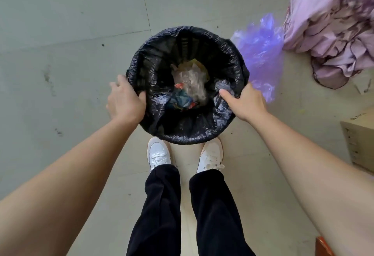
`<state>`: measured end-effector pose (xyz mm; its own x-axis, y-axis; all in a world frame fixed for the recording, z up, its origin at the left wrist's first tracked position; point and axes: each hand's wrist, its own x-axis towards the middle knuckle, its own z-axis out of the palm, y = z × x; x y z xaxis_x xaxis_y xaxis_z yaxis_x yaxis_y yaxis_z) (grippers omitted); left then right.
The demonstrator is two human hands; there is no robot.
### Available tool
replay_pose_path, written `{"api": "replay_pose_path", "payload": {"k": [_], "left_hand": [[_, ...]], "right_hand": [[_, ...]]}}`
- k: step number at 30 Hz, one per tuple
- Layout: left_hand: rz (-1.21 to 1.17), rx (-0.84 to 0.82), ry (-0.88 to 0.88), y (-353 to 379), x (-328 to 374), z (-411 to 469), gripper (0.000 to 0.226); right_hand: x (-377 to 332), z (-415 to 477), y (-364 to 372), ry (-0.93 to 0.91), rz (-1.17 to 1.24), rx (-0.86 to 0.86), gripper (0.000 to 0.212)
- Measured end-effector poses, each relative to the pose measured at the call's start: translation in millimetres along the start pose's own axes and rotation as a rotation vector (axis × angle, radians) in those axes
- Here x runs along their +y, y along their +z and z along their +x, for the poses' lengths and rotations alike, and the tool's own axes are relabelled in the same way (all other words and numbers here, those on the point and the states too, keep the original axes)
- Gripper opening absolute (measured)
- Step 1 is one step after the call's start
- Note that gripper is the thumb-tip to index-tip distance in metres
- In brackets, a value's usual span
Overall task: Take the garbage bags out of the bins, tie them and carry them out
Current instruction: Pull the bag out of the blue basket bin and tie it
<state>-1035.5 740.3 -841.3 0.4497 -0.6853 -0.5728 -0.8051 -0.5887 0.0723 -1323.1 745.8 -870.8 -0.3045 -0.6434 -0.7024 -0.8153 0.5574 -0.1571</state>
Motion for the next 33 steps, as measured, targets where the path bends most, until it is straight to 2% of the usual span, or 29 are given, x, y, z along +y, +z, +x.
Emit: {"api": "replay_pose_path", "payload": {"k": [3,5,8,10,13,16,18,22,24,26,29,33], "left_hand": [[-0.170,0.077,-0.035,-14,10,-5,0.039],[-0.223,0.094,0.141,-24,19,-12,0.028],[-0.219,-0.008,0.543,-36,37,-32,0.025],[-0.192,-0.033,0.633,-43,47,-45,0.025],[-0.284,0.007,0.507,-50,53,-59,0.018],[-0.454,0.023,0.283,-60,44,-65,0.011],[-0.467,0.040,0.152,-71,35,-70,0.016],[-0.495,0.064,-0.032,-109,23,-87,0.027],[-0.612,0.015,-0.176,-129,22,-94,0.026],[-0.747,-0.059,-0.281,-151,25,-100,0.029],[-0.854,-0.140,-0.231,-185,32,-116,0.034],[-0.974,-0.079,-0.143,-221,33,-137,0.038]], "right_hand": [[-7,-17,-11,-0.087,-0.204,0.029,0.075],[-17,-30,-20,-0.145,-0.189,0.113,0.060],[-33,-47,-25,-0.293,-0.116,0.189,0.036],[-44,-62,-25,-0.466,-0.132,0.174,0.028],[-54,-76,-27,-0.600,-0.143,0.168,0.025],[-55,-89,-39,-0.602,-0.129,0.305,0.026],[-54,-101,-55,-0.521,-0.101,0.361,0.029],[-54,-123,-90,-0.170,0.157,0.188,0.028],[-57,-136,-111,-0.062,0.255,0.203,0.029],[-61,-148,-131,-0.029,0.290,0.220,0.026],[-69,-167,-158,-0.046,0.272,0.231,0.026],[-80,-189,-181,-0.157,0.325,0.343,0.029]]}}
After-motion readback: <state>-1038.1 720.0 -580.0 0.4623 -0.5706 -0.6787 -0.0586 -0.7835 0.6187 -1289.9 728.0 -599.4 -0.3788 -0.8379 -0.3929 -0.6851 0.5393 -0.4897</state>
